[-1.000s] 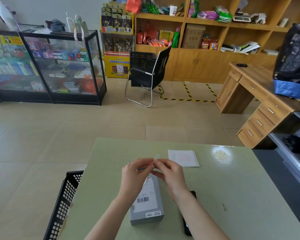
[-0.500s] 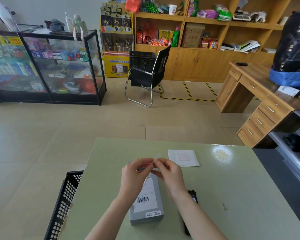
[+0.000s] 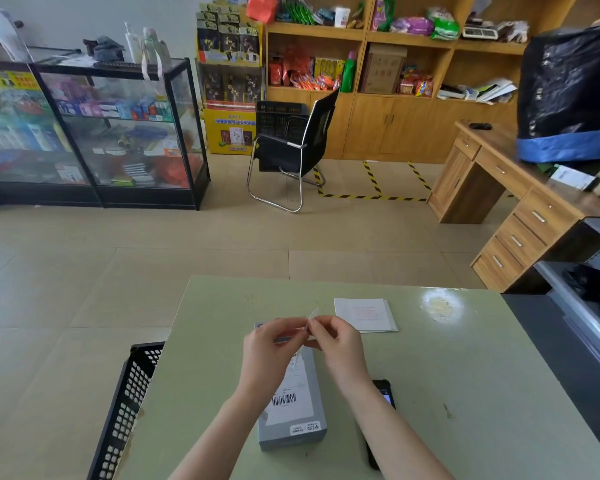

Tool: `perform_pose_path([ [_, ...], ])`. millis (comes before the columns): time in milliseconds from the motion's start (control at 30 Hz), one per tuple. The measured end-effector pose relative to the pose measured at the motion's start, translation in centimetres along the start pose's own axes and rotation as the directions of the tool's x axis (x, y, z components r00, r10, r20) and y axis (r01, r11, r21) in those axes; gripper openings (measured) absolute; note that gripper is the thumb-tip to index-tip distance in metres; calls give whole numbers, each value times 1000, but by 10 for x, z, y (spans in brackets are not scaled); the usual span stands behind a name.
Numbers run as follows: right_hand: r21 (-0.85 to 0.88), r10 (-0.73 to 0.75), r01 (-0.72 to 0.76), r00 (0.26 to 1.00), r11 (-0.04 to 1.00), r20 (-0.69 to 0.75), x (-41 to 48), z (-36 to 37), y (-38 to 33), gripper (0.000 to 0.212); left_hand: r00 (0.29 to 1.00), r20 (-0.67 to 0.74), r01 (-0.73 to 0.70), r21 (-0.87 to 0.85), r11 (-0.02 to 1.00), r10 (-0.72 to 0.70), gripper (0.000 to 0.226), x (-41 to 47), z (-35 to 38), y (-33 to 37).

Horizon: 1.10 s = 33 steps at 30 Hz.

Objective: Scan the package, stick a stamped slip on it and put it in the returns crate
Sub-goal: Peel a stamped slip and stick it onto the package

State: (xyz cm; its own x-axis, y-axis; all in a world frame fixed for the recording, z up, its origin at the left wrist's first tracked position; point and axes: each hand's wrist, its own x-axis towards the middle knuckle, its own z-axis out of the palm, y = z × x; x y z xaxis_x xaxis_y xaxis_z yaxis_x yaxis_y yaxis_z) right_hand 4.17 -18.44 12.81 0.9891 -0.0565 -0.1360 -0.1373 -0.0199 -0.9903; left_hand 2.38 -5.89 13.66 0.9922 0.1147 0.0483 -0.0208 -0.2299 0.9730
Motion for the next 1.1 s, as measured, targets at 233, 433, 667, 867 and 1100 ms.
perform_pose_path([
  [233, -176, -21, 22, 1000, 984, 3, 2, 0, 2, 14, 994, 8, 106, -47, 993, -105, 16, 3, 2, -4],
  [433, -363, -101, 107, 994, 925, 37, -1, 3, 5, 10, 975, -16, 216, -149, 965, -221, 9, 10, 0, -4],
  [667, -378, -132, 127, 991, 917, 13, -1, 3, 6, 9, 971, -5, 235, -145, 961, -238, 13, 12, 2, -5],
  [867, -336, -76, 66, 997, 939, -17, 1, 1, 10, 8, 983, -53, 173, -64, 983, -176, 28, 10, 5, -2],
  [1100, -147, -38, 37, 999, 989, -2, -1, -1, 11, 8, 981, -69, 177, -67, 982, -181, 29, 11, 4, 1],
])
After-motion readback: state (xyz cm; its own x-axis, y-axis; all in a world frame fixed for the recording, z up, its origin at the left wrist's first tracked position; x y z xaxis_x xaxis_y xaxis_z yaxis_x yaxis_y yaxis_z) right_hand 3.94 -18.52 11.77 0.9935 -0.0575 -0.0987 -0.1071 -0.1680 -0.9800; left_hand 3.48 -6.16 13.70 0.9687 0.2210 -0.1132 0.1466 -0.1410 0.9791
